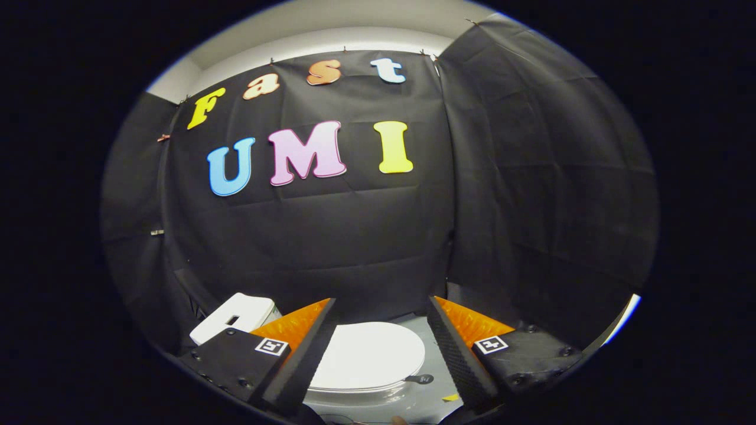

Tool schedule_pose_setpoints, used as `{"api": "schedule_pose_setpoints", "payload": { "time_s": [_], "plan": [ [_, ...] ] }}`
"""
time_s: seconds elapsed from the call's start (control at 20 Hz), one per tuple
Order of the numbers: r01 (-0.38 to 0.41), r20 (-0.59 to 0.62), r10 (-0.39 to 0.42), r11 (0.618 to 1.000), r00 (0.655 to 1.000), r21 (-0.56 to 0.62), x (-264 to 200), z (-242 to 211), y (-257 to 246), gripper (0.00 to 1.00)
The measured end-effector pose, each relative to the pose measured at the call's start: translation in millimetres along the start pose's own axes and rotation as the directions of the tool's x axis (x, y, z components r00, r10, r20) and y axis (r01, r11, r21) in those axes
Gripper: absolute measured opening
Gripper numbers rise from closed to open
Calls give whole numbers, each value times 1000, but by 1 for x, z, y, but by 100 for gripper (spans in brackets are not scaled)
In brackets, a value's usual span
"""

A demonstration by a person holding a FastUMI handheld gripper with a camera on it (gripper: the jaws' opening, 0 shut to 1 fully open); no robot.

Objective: Open the toilet lid.

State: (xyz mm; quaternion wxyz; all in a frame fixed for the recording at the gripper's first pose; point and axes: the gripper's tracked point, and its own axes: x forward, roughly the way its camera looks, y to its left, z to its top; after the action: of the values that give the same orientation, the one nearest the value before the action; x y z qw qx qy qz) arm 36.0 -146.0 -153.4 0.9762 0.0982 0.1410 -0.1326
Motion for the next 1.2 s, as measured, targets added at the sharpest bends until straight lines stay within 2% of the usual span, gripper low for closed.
{"api": "schedule_pose_setpoints", "payload": {
  "time_s": [0.35, 0.55, 0.9, 1.2],
  "plan": [
    [67, -116, -53, 990, 992, 121, 52, -58, -54, 99],
    [111, -214, -53, 956, 976, 272, 87, -101, -88, 99],
    [212, -370, -24, 854, 929, 475, 131, -203, -135, 98],
    [318, -500, 57, 709, 864, 629, 144, -298, -150, 98]
  ]
}}
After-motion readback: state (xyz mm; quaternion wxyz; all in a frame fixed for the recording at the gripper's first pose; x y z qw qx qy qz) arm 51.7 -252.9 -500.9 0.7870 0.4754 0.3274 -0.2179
